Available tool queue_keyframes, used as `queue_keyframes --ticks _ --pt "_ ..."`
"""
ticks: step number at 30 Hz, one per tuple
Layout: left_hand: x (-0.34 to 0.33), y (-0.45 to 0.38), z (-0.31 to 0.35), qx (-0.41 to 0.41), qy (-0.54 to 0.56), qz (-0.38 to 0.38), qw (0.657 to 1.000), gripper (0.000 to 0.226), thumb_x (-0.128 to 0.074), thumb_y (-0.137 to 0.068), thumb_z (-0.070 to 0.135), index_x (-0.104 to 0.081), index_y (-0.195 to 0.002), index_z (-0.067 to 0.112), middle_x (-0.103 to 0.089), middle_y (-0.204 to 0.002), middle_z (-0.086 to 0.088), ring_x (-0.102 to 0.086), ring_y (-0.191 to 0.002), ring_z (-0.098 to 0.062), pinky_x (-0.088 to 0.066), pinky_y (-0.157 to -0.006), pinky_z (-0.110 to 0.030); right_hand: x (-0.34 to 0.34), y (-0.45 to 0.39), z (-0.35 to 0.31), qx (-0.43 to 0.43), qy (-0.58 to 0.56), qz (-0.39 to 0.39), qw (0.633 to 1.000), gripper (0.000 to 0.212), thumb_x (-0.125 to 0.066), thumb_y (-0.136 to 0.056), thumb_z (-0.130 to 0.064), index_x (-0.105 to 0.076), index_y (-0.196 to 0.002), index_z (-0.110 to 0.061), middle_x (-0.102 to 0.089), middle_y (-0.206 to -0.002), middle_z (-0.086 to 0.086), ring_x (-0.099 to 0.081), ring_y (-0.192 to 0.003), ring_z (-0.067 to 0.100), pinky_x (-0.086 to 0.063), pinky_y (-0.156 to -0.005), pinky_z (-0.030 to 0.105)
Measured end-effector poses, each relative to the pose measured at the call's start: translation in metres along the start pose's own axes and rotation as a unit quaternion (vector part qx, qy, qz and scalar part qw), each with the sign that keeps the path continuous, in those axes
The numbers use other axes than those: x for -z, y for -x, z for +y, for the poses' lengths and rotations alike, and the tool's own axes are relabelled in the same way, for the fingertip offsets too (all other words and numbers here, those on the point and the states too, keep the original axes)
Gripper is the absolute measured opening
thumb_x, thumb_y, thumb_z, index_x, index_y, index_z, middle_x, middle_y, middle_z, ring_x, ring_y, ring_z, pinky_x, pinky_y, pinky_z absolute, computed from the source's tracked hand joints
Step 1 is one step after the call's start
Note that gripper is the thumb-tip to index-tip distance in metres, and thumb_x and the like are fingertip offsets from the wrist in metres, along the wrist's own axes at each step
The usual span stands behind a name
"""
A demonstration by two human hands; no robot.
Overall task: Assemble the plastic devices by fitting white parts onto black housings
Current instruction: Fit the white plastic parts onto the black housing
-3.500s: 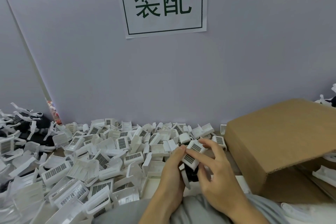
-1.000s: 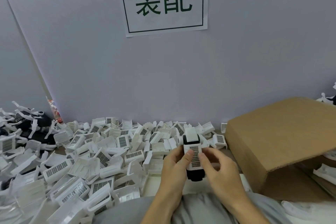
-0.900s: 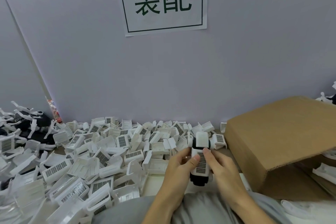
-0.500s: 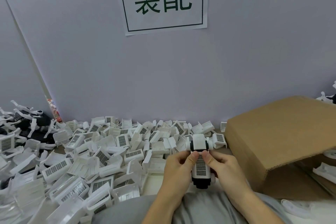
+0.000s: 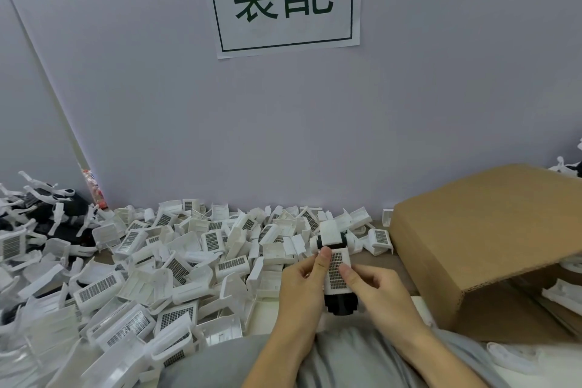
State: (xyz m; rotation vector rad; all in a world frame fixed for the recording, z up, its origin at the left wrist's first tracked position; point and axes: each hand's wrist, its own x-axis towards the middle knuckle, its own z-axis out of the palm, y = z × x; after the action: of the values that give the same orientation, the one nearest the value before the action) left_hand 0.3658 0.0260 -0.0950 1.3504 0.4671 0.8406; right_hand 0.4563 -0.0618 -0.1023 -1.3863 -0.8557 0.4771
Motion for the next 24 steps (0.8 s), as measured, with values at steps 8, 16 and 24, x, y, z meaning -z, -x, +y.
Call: queue_keyframes --ticks 8,16,24 --pt "-0.001 -0.001 -0.005 -0.001 -0.024 -0.076 0.997 0.02 -0.057 -0.1 0.011 -0.076 -0.105 0.004 -0.077 -0.099 -0.017 -0.073 -0.093 -0.022 -0.055 -0.08 -0.029 0.002 -0.002 0.004 0.006 -0.02 0.075 0.997 0.027 -0.059 -0.096 -0.031 -0.08 -0.086 -0.018 -0.077 -0.079 0.005 -0.07 -0.07 0.01 -0.047 -0.058 0.017" --pt "0.001 -0.003 -0.01 -0.021 -0.138 -0.058 0.989 0.026 -0.054 -0.103 0.02 -0.076 -0.093 0.009 -0.066 -0.063 0.006 -0.052 -0.055 -0.007 -0.042 -0.06 -0.021 0.005 -0.003 0.006 0.022 -0.027 0.08 0.996 0.015 -0.065 -0.093 -0.024 -0.077 -0.092 -0.015 -0.078 -0.082 -0.001 -0.07 -0.068 0.002 -0.047 -0.055 0.011" --pt "-0.002 -0.001 -0.005 -0.018 -0.081 -0.091 0.992 0.013 -0.065 -0.097 0.014 -0.077 -0.1 0.017 -0.074 -0.075 0.005 -0.059 -0.061 -0.004 -0.044 -0.057 -0.019 0.003 -0.005 0.009 0.016 -0.02 0.091 0.996 0.024 -0.058 -0.098 -0.03 -0.078 -0.088 -0.021 -0.078 -0.084 -0.001 -0.073 -0.079 0.008 -0.055 -0.068 0.02"
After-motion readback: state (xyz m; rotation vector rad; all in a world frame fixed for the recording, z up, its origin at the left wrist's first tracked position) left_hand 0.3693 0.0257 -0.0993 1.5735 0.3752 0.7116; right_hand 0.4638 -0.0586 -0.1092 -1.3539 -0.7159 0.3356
